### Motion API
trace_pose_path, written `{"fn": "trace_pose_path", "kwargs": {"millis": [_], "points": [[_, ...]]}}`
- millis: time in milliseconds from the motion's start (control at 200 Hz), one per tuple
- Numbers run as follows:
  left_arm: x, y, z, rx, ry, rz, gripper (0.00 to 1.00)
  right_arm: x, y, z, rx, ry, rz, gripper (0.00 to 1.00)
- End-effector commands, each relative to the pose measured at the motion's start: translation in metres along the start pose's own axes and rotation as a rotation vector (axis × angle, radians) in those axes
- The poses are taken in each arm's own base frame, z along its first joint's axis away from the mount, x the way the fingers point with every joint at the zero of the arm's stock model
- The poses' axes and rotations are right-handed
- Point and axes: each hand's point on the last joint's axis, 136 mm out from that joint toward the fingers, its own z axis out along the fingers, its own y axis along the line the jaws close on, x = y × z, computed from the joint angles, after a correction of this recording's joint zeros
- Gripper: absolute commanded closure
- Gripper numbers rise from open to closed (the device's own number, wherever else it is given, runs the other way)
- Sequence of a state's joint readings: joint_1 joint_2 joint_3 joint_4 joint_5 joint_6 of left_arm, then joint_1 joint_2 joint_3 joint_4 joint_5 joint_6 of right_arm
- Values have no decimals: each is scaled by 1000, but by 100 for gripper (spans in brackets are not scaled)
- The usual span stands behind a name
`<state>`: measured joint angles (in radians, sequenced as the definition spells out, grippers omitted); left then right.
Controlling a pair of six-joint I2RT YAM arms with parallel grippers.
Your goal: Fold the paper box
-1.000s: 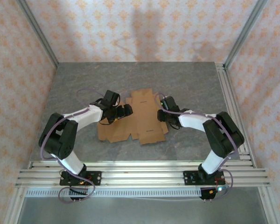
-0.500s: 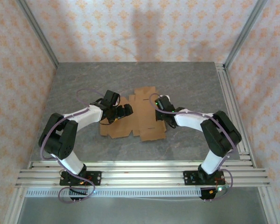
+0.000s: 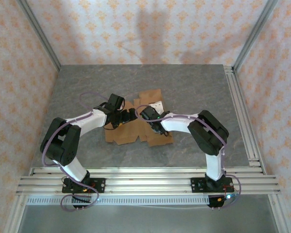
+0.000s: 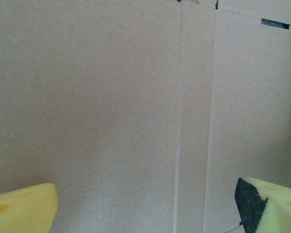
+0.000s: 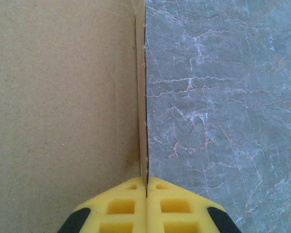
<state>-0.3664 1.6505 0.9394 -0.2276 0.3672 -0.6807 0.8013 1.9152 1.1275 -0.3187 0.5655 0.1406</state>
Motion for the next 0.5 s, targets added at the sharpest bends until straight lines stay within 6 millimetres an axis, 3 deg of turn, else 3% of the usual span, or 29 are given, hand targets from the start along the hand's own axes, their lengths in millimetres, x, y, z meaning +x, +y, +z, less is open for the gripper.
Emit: {"fn": "trace_pose_path", "kwargs": {"millis": [0,70,125,200,350,496], "points": [[4,2,2,-10,15,14,5,-21,-5,-22,-116,-92,96,92],[4,1,4,-4,16,15,5,-25,-5,-29,-223,-120,168,81],[4,-2,6,5,22,19,4,-28,-9,-33,-286,-140,230,57],[4,-9,9,15,32,30,4,-31,-18,-36,-354,-164,330,42],[5,-24,12,27,39,63,6,-34,-39,-38,-505,-191,578,39],[10,-23,24,18,55,58,30,-16,-55,-18,-570,-134,766,41]]}}
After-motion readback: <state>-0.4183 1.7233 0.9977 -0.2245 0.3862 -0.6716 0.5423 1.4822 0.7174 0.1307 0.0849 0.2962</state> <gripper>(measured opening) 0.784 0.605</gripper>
